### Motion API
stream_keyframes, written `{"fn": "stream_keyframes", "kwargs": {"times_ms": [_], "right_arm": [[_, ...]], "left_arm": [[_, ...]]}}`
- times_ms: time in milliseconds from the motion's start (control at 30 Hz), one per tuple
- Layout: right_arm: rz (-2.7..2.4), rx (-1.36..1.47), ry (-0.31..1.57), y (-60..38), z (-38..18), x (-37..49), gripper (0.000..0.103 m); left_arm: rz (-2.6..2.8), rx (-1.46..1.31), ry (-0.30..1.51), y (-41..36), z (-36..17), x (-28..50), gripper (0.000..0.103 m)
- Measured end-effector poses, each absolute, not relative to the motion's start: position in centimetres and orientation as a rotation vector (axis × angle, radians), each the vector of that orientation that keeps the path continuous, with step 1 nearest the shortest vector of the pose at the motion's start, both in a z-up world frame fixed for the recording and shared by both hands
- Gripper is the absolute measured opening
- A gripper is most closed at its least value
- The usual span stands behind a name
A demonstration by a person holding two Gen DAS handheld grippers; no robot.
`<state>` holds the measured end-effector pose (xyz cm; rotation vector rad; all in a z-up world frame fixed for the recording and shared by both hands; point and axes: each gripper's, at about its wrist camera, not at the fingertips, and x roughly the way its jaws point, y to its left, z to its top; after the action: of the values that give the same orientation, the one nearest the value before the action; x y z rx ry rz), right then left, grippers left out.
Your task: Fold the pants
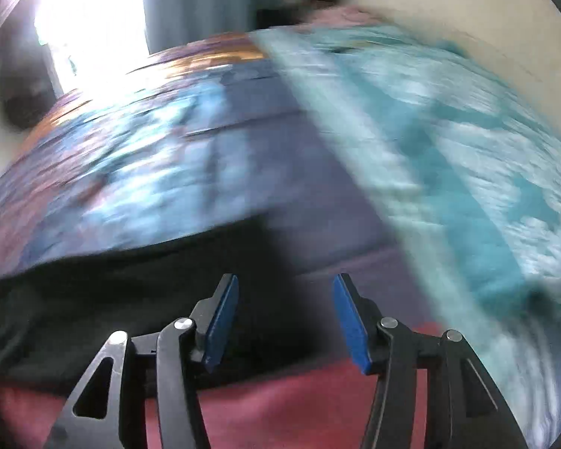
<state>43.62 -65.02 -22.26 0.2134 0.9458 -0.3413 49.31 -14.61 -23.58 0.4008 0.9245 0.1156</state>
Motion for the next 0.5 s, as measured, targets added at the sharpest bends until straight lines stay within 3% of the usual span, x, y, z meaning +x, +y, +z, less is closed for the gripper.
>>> {"fn": "stream_keyframes", "kwargs": {"times_ms": [133, 267, 367, 500], "right_arm": [[-0.018, 0.177, 0.974, -51.4, -23.1, 47.1, 0.066], [0.152, 0.088, 1.042, -41.7, -26.4, 49.1, 0.066], [0.147, 0.017, 1.086, -40.9, -28.6, 49.3, 0.067], [0.032, 0.051, 1.087, -45.4, -28.7, 47.2, 0.078]], "left_arm": [[0.164, 0.390, 0.962, -12.5, -23.5, 50.0, 0.103], [0.281, 0.369, 1.042, -7.2, -24.8, 51.1, 0.103], [0.326, 0.360, 1.064, -3.5, -25.4, 51.1, 0.103], [0.397, 0.363, 1.065, 0.2, -25.3, 51.6, 0.103]]}}
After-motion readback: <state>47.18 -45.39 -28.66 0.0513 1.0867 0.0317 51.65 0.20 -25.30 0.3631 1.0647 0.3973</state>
